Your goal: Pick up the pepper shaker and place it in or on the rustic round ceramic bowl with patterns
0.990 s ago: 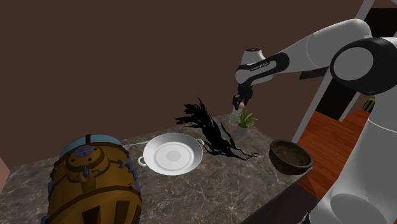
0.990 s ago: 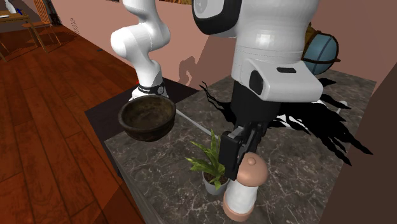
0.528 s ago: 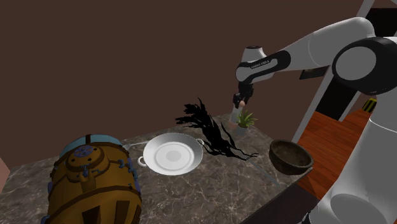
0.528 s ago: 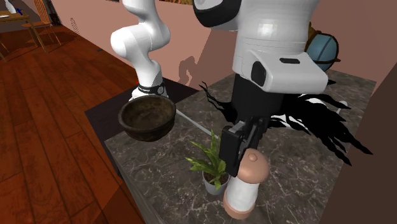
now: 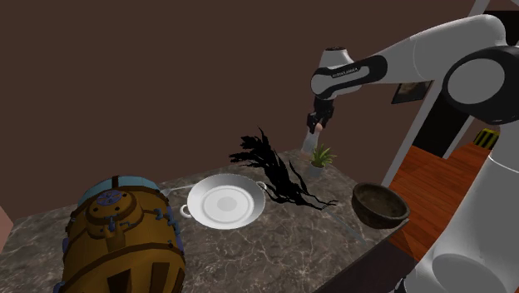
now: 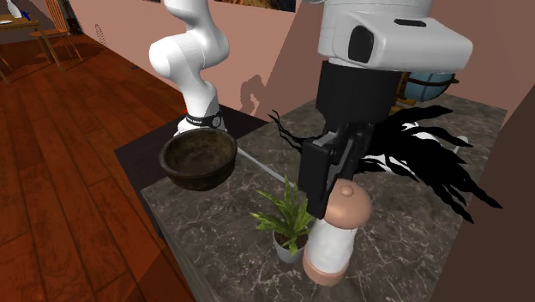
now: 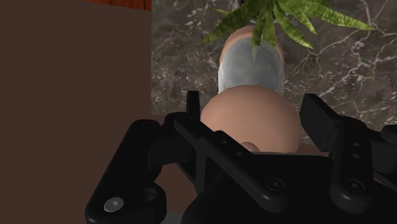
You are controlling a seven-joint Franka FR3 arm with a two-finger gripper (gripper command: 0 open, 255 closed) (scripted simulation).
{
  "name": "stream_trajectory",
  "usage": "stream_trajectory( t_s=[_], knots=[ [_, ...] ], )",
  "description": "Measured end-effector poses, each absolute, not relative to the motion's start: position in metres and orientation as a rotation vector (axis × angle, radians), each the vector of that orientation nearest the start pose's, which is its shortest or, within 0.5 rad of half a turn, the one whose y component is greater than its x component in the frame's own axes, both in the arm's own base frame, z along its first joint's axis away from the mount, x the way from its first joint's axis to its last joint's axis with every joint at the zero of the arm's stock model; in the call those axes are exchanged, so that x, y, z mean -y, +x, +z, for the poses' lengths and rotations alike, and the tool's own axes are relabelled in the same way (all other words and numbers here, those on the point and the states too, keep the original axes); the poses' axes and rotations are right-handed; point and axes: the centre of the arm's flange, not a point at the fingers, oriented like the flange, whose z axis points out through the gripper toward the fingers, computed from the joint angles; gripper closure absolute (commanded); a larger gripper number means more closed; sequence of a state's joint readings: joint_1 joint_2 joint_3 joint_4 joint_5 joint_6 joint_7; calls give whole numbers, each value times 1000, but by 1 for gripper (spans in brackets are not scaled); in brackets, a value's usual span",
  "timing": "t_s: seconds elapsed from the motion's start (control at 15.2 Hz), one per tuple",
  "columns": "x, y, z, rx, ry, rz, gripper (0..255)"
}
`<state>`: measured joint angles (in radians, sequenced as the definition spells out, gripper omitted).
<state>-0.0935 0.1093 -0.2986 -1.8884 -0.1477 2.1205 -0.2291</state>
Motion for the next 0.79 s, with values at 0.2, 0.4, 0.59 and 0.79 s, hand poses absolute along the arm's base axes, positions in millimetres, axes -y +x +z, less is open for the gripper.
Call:
stream_trajectory(
  t_s=[0.2,0.4,0.59,0.79],
  knots=[
    [230,555,476,-150,-3330,-118,255],
    [230,554,492,-150,-3330,-118,255],
    [230,553,508,-150,-3330,-118,255],
    [230,556,524,-150,-3330,-118,255]
  ],
)
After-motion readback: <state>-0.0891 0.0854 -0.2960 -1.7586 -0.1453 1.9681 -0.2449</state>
